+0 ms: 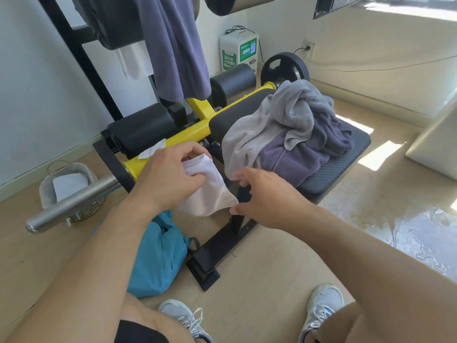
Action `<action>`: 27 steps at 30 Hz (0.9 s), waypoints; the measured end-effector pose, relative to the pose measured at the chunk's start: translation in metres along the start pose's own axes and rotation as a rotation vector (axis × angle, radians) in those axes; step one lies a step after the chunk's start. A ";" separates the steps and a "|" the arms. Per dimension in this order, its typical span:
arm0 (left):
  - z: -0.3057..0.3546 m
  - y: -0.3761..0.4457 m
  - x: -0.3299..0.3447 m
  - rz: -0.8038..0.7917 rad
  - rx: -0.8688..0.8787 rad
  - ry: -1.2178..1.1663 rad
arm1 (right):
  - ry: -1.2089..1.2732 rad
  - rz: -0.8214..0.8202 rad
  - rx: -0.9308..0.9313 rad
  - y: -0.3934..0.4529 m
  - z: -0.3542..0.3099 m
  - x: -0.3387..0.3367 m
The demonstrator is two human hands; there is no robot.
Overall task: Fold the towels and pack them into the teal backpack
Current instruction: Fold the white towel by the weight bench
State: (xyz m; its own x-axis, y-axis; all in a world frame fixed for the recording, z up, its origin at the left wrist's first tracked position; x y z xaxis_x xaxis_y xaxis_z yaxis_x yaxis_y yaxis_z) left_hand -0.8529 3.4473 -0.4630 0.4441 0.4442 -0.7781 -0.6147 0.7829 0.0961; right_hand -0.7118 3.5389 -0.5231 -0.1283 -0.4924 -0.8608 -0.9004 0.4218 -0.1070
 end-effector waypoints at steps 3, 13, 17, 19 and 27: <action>0.013 -0.003 -0.007 0.042 0.068 -0.028 | 0.108 -0.025 -0.059 0.005 -0.005 0.012; 0.007 0.002 -0.007 0.058 0.001 -0.092 | 0.094 -0.083 -0.016 0.019 0.009 0.044; -0.023 0.012 -0.020 0.181 -0.174 -0.090 | 0.141 -0.165 -0.017 0.012 0.015 0.051; -0.039 0.015 -0.024 0.222 -0.264 -0.109 | 0.115 -0.198 -0.030 0.009 0.016 0.052; -0.097 0.016 -0.051 0.457 -0.500 -0.156 | 0.067 -0.228 0.004 -0.008 0.019 0.026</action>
State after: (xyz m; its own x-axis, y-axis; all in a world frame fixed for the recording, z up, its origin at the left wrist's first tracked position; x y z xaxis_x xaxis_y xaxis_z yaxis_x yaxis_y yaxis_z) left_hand -0.9491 3.3951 -0.4820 0.1346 0.7681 -0.6260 -0.9723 0.2241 0.0659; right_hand -0.7000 3.5369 -0.5538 0.0503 -0.6245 -0.7794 -0.9076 0.2970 -0.2966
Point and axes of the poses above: each hand's wrist, its own y-axis towards the middle knuckle, its own x-axis out of the palm, z = x × y, the point moved 10 cm from there along y, towards the middle knuckle, and after that the axes turned 10 degrees about -x, right-handed, at the moved point
